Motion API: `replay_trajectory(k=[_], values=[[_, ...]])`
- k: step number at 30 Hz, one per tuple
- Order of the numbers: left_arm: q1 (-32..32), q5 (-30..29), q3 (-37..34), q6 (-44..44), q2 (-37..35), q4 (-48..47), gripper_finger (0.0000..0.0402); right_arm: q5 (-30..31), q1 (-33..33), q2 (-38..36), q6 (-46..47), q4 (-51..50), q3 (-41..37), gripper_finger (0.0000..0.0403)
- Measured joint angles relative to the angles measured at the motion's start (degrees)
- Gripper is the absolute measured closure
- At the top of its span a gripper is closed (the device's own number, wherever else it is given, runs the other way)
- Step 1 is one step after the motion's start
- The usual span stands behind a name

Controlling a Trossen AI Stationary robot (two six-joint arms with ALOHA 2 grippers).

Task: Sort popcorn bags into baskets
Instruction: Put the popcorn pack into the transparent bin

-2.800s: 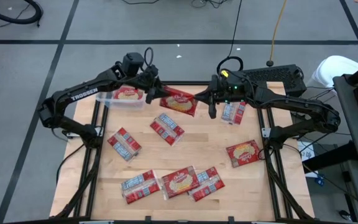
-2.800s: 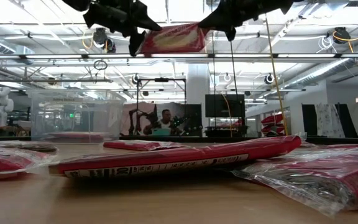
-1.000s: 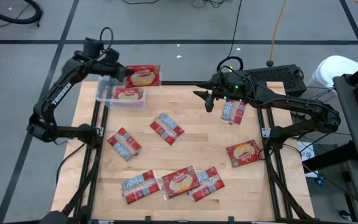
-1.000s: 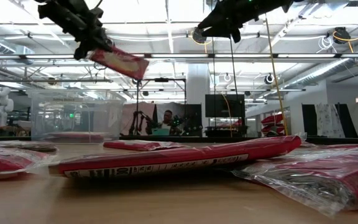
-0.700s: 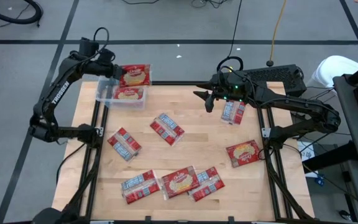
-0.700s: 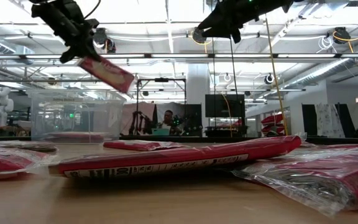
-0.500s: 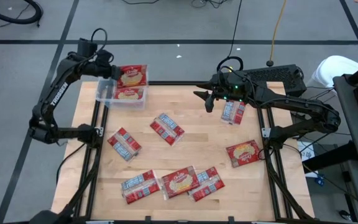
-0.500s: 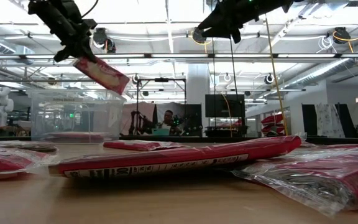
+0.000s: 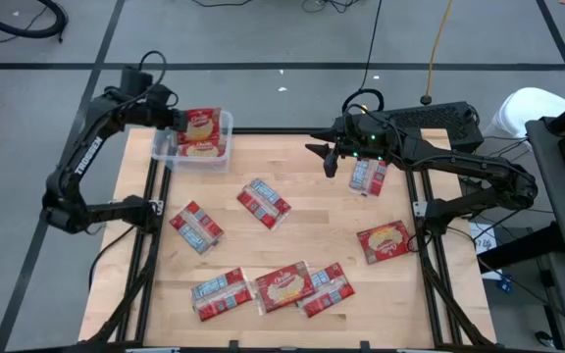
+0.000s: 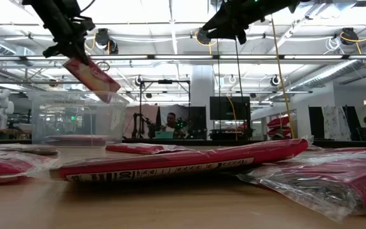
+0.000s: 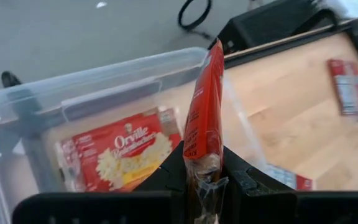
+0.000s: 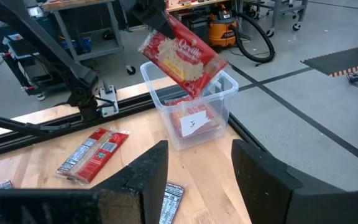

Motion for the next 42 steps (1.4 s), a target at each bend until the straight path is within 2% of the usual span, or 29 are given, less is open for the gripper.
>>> replay_trajectory(k=[6, 23, 28, 30, 42], values=[[-2.54, -5.88, 0.0, -0.91, 4.05, -2.05, 0.0358, 0.0, 0.0, 0.0, 0.0, 0.0, 0.0, 0.0234], [-2.57, -5.25, 0.02, -1.46, 15.99, -3.58, 0.0357, 0.0, 0.0, 0.02, 0.0, 0.0, -0.02, 0.0234], [-2.57, -8.44, 0.02, -1.37, 16.75, -3.58, 0.0355, 0.0, 0.0, 0.02, 0.0, 0.0, -0.02, 0.0234], [-2.57, -10.39, 0.02, -1.26, 16.71, -3.54, 0.0348, 0.01, 0.0, 0.02, 0.0, 0.0, -0.02, 0.0234], [-2.57, -11.9, 0.02, -1.53, 16.71, -2.38, 0.0257, 0.01, 0.0, 0.02, 0.0, 0.0, -0.04, 0.0234]])
